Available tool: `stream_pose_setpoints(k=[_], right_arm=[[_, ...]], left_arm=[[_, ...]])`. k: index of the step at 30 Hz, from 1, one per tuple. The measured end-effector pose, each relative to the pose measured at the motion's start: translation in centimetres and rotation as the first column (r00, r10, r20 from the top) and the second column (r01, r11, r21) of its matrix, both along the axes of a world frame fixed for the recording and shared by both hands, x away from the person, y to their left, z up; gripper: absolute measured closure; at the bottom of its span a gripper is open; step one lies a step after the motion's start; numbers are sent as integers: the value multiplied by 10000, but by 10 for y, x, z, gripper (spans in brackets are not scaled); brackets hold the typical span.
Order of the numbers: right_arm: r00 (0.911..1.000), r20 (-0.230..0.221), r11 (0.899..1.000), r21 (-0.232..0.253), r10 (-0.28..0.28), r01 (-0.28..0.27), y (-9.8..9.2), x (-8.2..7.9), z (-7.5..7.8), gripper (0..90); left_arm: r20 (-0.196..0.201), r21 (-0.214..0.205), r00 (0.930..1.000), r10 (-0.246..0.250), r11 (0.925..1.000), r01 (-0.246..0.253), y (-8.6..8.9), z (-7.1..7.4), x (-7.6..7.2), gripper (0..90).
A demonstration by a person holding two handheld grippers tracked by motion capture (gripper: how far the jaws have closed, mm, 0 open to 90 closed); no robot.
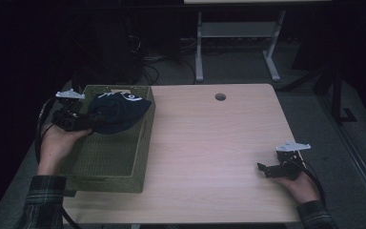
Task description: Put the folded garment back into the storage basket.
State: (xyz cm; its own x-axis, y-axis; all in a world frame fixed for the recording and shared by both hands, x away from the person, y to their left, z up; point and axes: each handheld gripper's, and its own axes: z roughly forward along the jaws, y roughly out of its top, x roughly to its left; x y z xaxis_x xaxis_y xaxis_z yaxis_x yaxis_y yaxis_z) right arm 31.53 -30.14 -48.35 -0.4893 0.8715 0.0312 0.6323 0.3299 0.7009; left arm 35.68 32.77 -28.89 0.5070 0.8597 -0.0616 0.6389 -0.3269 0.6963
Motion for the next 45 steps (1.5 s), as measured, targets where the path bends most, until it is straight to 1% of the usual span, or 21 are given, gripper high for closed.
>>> stream_pose_setpoints(k=[5, 10, 14, 23, 27, 34, 38, 42, 45], right_arm=[[10000, 3, 10000, -3, 5, -5, 0, 0, 0, 27], [10000, 47, 10000, -35, 6, -6, 0, 0, 0, 27], [10000, 44, 10000, -30, -5, 5, 0, 0, 0, 27], [10000, 51, 10000, -32, 4, -3, 0, 0, 0, 27], [10000, 47, 10000, -32, 11, -11, 0, 0, 0, 28], [10000, 49, 10000, -27, 7, -7, 0, 0, 0, 27], [10000, 48, 10000, -29, 6, -6, 0, 0, 0, 27], [10000, 44, 10000, -30, 19, -19, 0, 0, 0, 27], [10000, 47, 10000, -24, 9, -9, 0, 0, 0, 27]], left_arm=[[-101, 37, 9995, 310, 9995, -310, 9, -12, 2, 699], [-297, 283, 9983, 493, 9984, -485, 15, -24, 4, 699], [-457, 310, 9970, 621, 9977, -607, 19, -35, 7, 699], [-850, 386, 9937, 726, 9968, -695, 20, -62, 14, 697], [-1027, 600, 9915, 796, 9955, -737, 19, -73, 18, 696], [-1556, 816, 9841, 858, 9939, -738, 19, -93, 23, 694], [-1749, 859, 9818, 737, 9945, -593, 17, -100, 24, 688], [-1799, 801, 9813, 681, 9953, -544, 18, -102, 24, 678], [-1745, 806, 9828, 605, 9956, -470, 17, -102, 24, 639]])
